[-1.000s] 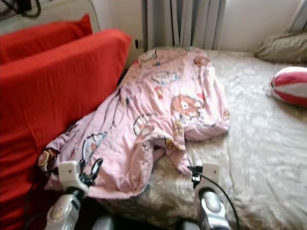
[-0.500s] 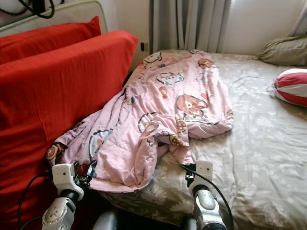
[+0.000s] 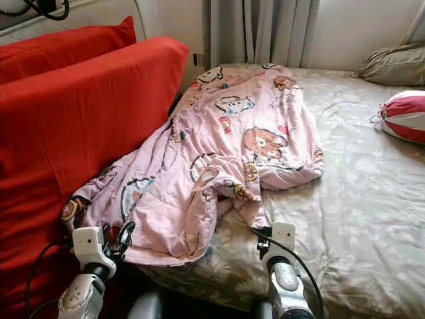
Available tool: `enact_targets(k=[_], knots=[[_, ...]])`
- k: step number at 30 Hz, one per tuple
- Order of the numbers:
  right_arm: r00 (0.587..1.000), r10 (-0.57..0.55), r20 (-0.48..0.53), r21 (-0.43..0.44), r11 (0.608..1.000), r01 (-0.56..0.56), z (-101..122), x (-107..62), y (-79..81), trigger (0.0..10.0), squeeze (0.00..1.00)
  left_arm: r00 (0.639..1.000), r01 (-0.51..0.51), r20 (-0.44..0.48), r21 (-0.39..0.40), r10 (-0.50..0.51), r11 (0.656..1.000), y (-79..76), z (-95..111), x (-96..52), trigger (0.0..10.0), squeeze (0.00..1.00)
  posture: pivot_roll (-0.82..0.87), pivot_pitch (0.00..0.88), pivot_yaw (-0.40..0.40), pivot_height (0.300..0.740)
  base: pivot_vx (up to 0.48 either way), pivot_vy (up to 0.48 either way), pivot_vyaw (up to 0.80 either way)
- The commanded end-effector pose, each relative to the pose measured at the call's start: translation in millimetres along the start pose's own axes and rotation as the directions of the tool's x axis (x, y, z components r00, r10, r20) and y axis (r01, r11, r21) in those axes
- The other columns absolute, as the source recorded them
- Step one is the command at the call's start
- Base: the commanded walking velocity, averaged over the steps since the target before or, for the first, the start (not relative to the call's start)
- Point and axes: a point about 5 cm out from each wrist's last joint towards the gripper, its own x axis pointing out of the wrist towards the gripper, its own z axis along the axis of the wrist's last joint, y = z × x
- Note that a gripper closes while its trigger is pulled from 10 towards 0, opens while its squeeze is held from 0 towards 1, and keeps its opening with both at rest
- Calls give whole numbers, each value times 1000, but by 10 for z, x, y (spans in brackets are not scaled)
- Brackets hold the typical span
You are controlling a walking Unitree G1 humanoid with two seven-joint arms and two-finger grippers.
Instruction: Clean up the room
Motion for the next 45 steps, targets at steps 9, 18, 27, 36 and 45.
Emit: enact_targets(k=[9,18,27,36,45], knots=[[1000,21,12,-7,1000,-21,83,28,97,10000,0,999,16,35,-1,-16,1000,-27,109,159,10000,0,180,167,80,607,0,0,0],[1000,-5,-25,-57,998,4,105,50,13,10000,0,1000,8,7,-5,-8,1000,-47,262,66,10000,0,204,208,85,607,0,0,0],[998,58,13,-136,989,-55,279,93,91,10000,0,1000,6,2,-10,-6,1000,-112,362,19,10000,0,239,266,85,607,0,0,0],[996,67,50,-173,983,-57,485,138,93,10000,0,1000,8,5,-12,-8,1000,-149,497,-80,10000,0,257,310,93,607,0,0,0],[998,47,45,-209,977,-37,606,168,83,10000,0,1000,5,-17,-19,-6,1000,-196,568,-216,10000,0,278,354,99,607,0,0,0]])
